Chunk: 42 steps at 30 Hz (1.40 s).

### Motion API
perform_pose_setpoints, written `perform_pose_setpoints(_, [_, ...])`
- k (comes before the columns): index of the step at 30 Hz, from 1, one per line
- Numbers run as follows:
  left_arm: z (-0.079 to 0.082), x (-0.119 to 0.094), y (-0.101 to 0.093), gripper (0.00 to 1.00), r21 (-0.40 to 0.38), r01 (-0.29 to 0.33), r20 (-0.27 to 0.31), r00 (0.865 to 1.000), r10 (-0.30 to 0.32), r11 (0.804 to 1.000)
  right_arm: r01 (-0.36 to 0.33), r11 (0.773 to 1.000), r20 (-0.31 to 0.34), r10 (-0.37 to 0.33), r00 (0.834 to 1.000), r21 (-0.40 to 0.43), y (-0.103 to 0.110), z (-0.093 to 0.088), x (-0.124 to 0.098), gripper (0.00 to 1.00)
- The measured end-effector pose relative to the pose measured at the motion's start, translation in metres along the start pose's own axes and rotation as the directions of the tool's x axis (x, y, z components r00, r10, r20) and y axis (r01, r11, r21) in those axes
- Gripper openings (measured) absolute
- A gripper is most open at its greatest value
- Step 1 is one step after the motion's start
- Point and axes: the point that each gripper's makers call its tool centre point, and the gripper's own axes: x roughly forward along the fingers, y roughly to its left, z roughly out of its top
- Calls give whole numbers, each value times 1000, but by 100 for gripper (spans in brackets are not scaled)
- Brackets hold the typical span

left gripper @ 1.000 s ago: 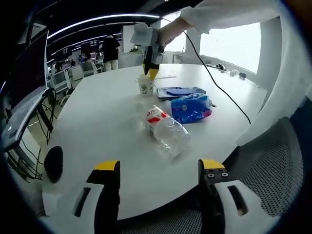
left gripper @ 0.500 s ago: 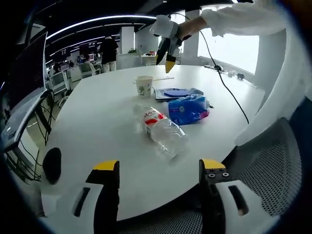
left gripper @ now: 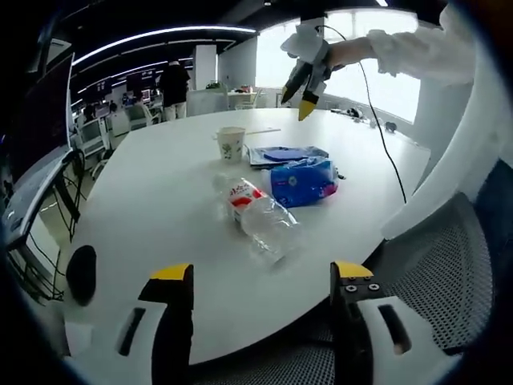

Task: Arrange the tabletop items into an orderly group along one side of the table until the central work area is clear of visible clutter.

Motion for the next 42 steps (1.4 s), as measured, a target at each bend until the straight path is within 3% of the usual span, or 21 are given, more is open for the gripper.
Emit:
perform_pose_setpoints(6, [1, -2, -7, 70, 7, 28, -7, 1000, -28, 1000, 16, 1000, -9, -16, 1000, 1, 10, -19, -14, 53])
perform_pose_setpoints(13, [0, -2, -13, 70, 15, 54, -9, 999, -54, 998, 33, 998, 15, -34, 999, 58, 19, -37, -29, 53])
perform_pose_setpoints(26, [1, -3, -12, 71, -10, 56, -8, 998, -56, 998, 63, 987, 38, -70, 997, 148, 49, -62, -36, 56])
perform_pose_setpoints(35, [-6, -1, -16, 69, -8, 73, -46, 996, -73, 997, 51, 965, 42, -64, 997, 256, 76, -87, -33, 57])
perform_pose_setpoints(42, [-9, 0, -16, 69, -8, 76, -64, 995, -76, 997, 42, 935, 42, -60, 997, 353, 94, -106, -28, 57])
